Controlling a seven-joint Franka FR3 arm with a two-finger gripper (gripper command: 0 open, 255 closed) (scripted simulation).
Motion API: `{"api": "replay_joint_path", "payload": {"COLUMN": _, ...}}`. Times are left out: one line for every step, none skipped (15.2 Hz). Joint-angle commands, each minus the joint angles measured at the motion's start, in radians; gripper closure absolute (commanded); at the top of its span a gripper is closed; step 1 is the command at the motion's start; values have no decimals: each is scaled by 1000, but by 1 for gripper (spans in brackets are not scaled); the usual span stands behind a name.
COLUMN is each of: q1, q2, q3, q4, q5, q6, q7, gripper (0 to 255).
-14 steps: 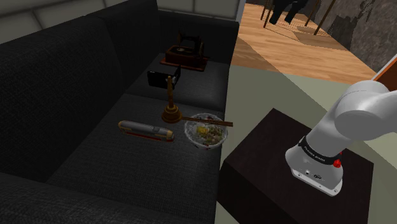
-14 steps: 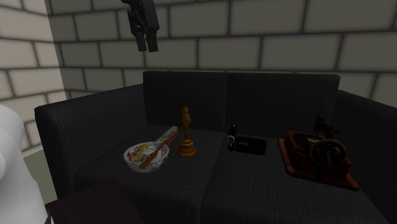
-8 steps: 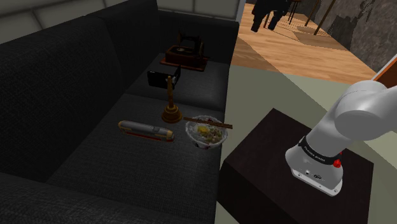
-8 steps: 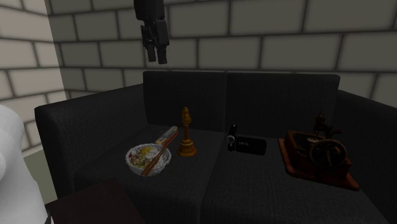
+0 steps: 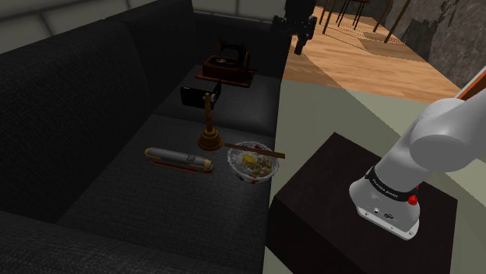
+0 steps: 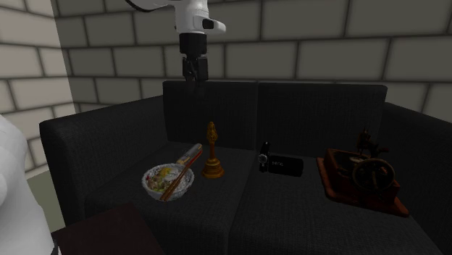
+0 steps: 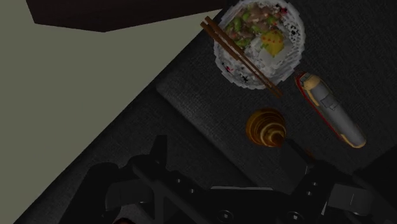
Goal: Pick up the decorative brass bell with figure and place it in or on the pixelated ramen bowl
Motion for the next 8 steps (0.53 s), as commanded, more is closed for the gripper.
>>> {"api": "replay_joint_path", "payload": {"q1": 3, "q2": 75, "q3": 20, "q4": 27, "q5": 5, "q6": 24, "q7": 35, "gripper": 0}}
{"api": "replay_joint_path", "payload": {"q1": 4, "q2": 114, "q3": 27, "q4": 44, "q5": 6, "q6": 35, "q7": 49, "gripper": 0}}
{"api": "replay_joint_path", "payload": {"q1": 6, "q2": 153, "q3": 34, "q4": 62, "q5": 6, "q6": 45, "q7": 64, "gripper": 0}}
{"api": "replay_joint_path", "payload": {"q1": 7, "q2": 193, "q3": 41, "q4": 81, "q5": 5, "q6": 53, "q7": 79, "gripper": 0}}
{"api": "replay_joint_path", "payload": {"q1": 9, "q2": 233, "q3": 47, "q4": 102, "q5": 4, "q6": 62, "q7": 93, "gripper": 0}}
{"api": "replay_joint_path", "payload": {"q1": 11, "q2": 273, "q3": 53, "q4": 123, "q5": 3, "q6": 69, "q7": 108, "gripper": 0}}
{"api": "replay_joint_path", "payload": {"q1": 13, "q2": 314, "q3": 58, "q4": 146, "q5": 1, "q6": 75, "q7": 122, "gripper": 0}}
{"api": "replay_joint_path", "payload": {"q1": 15, "q2": 354, "q3": 63, "q4": 169, "q5": -1, "q6": 81, "q7": 137, "gripper": 0}}
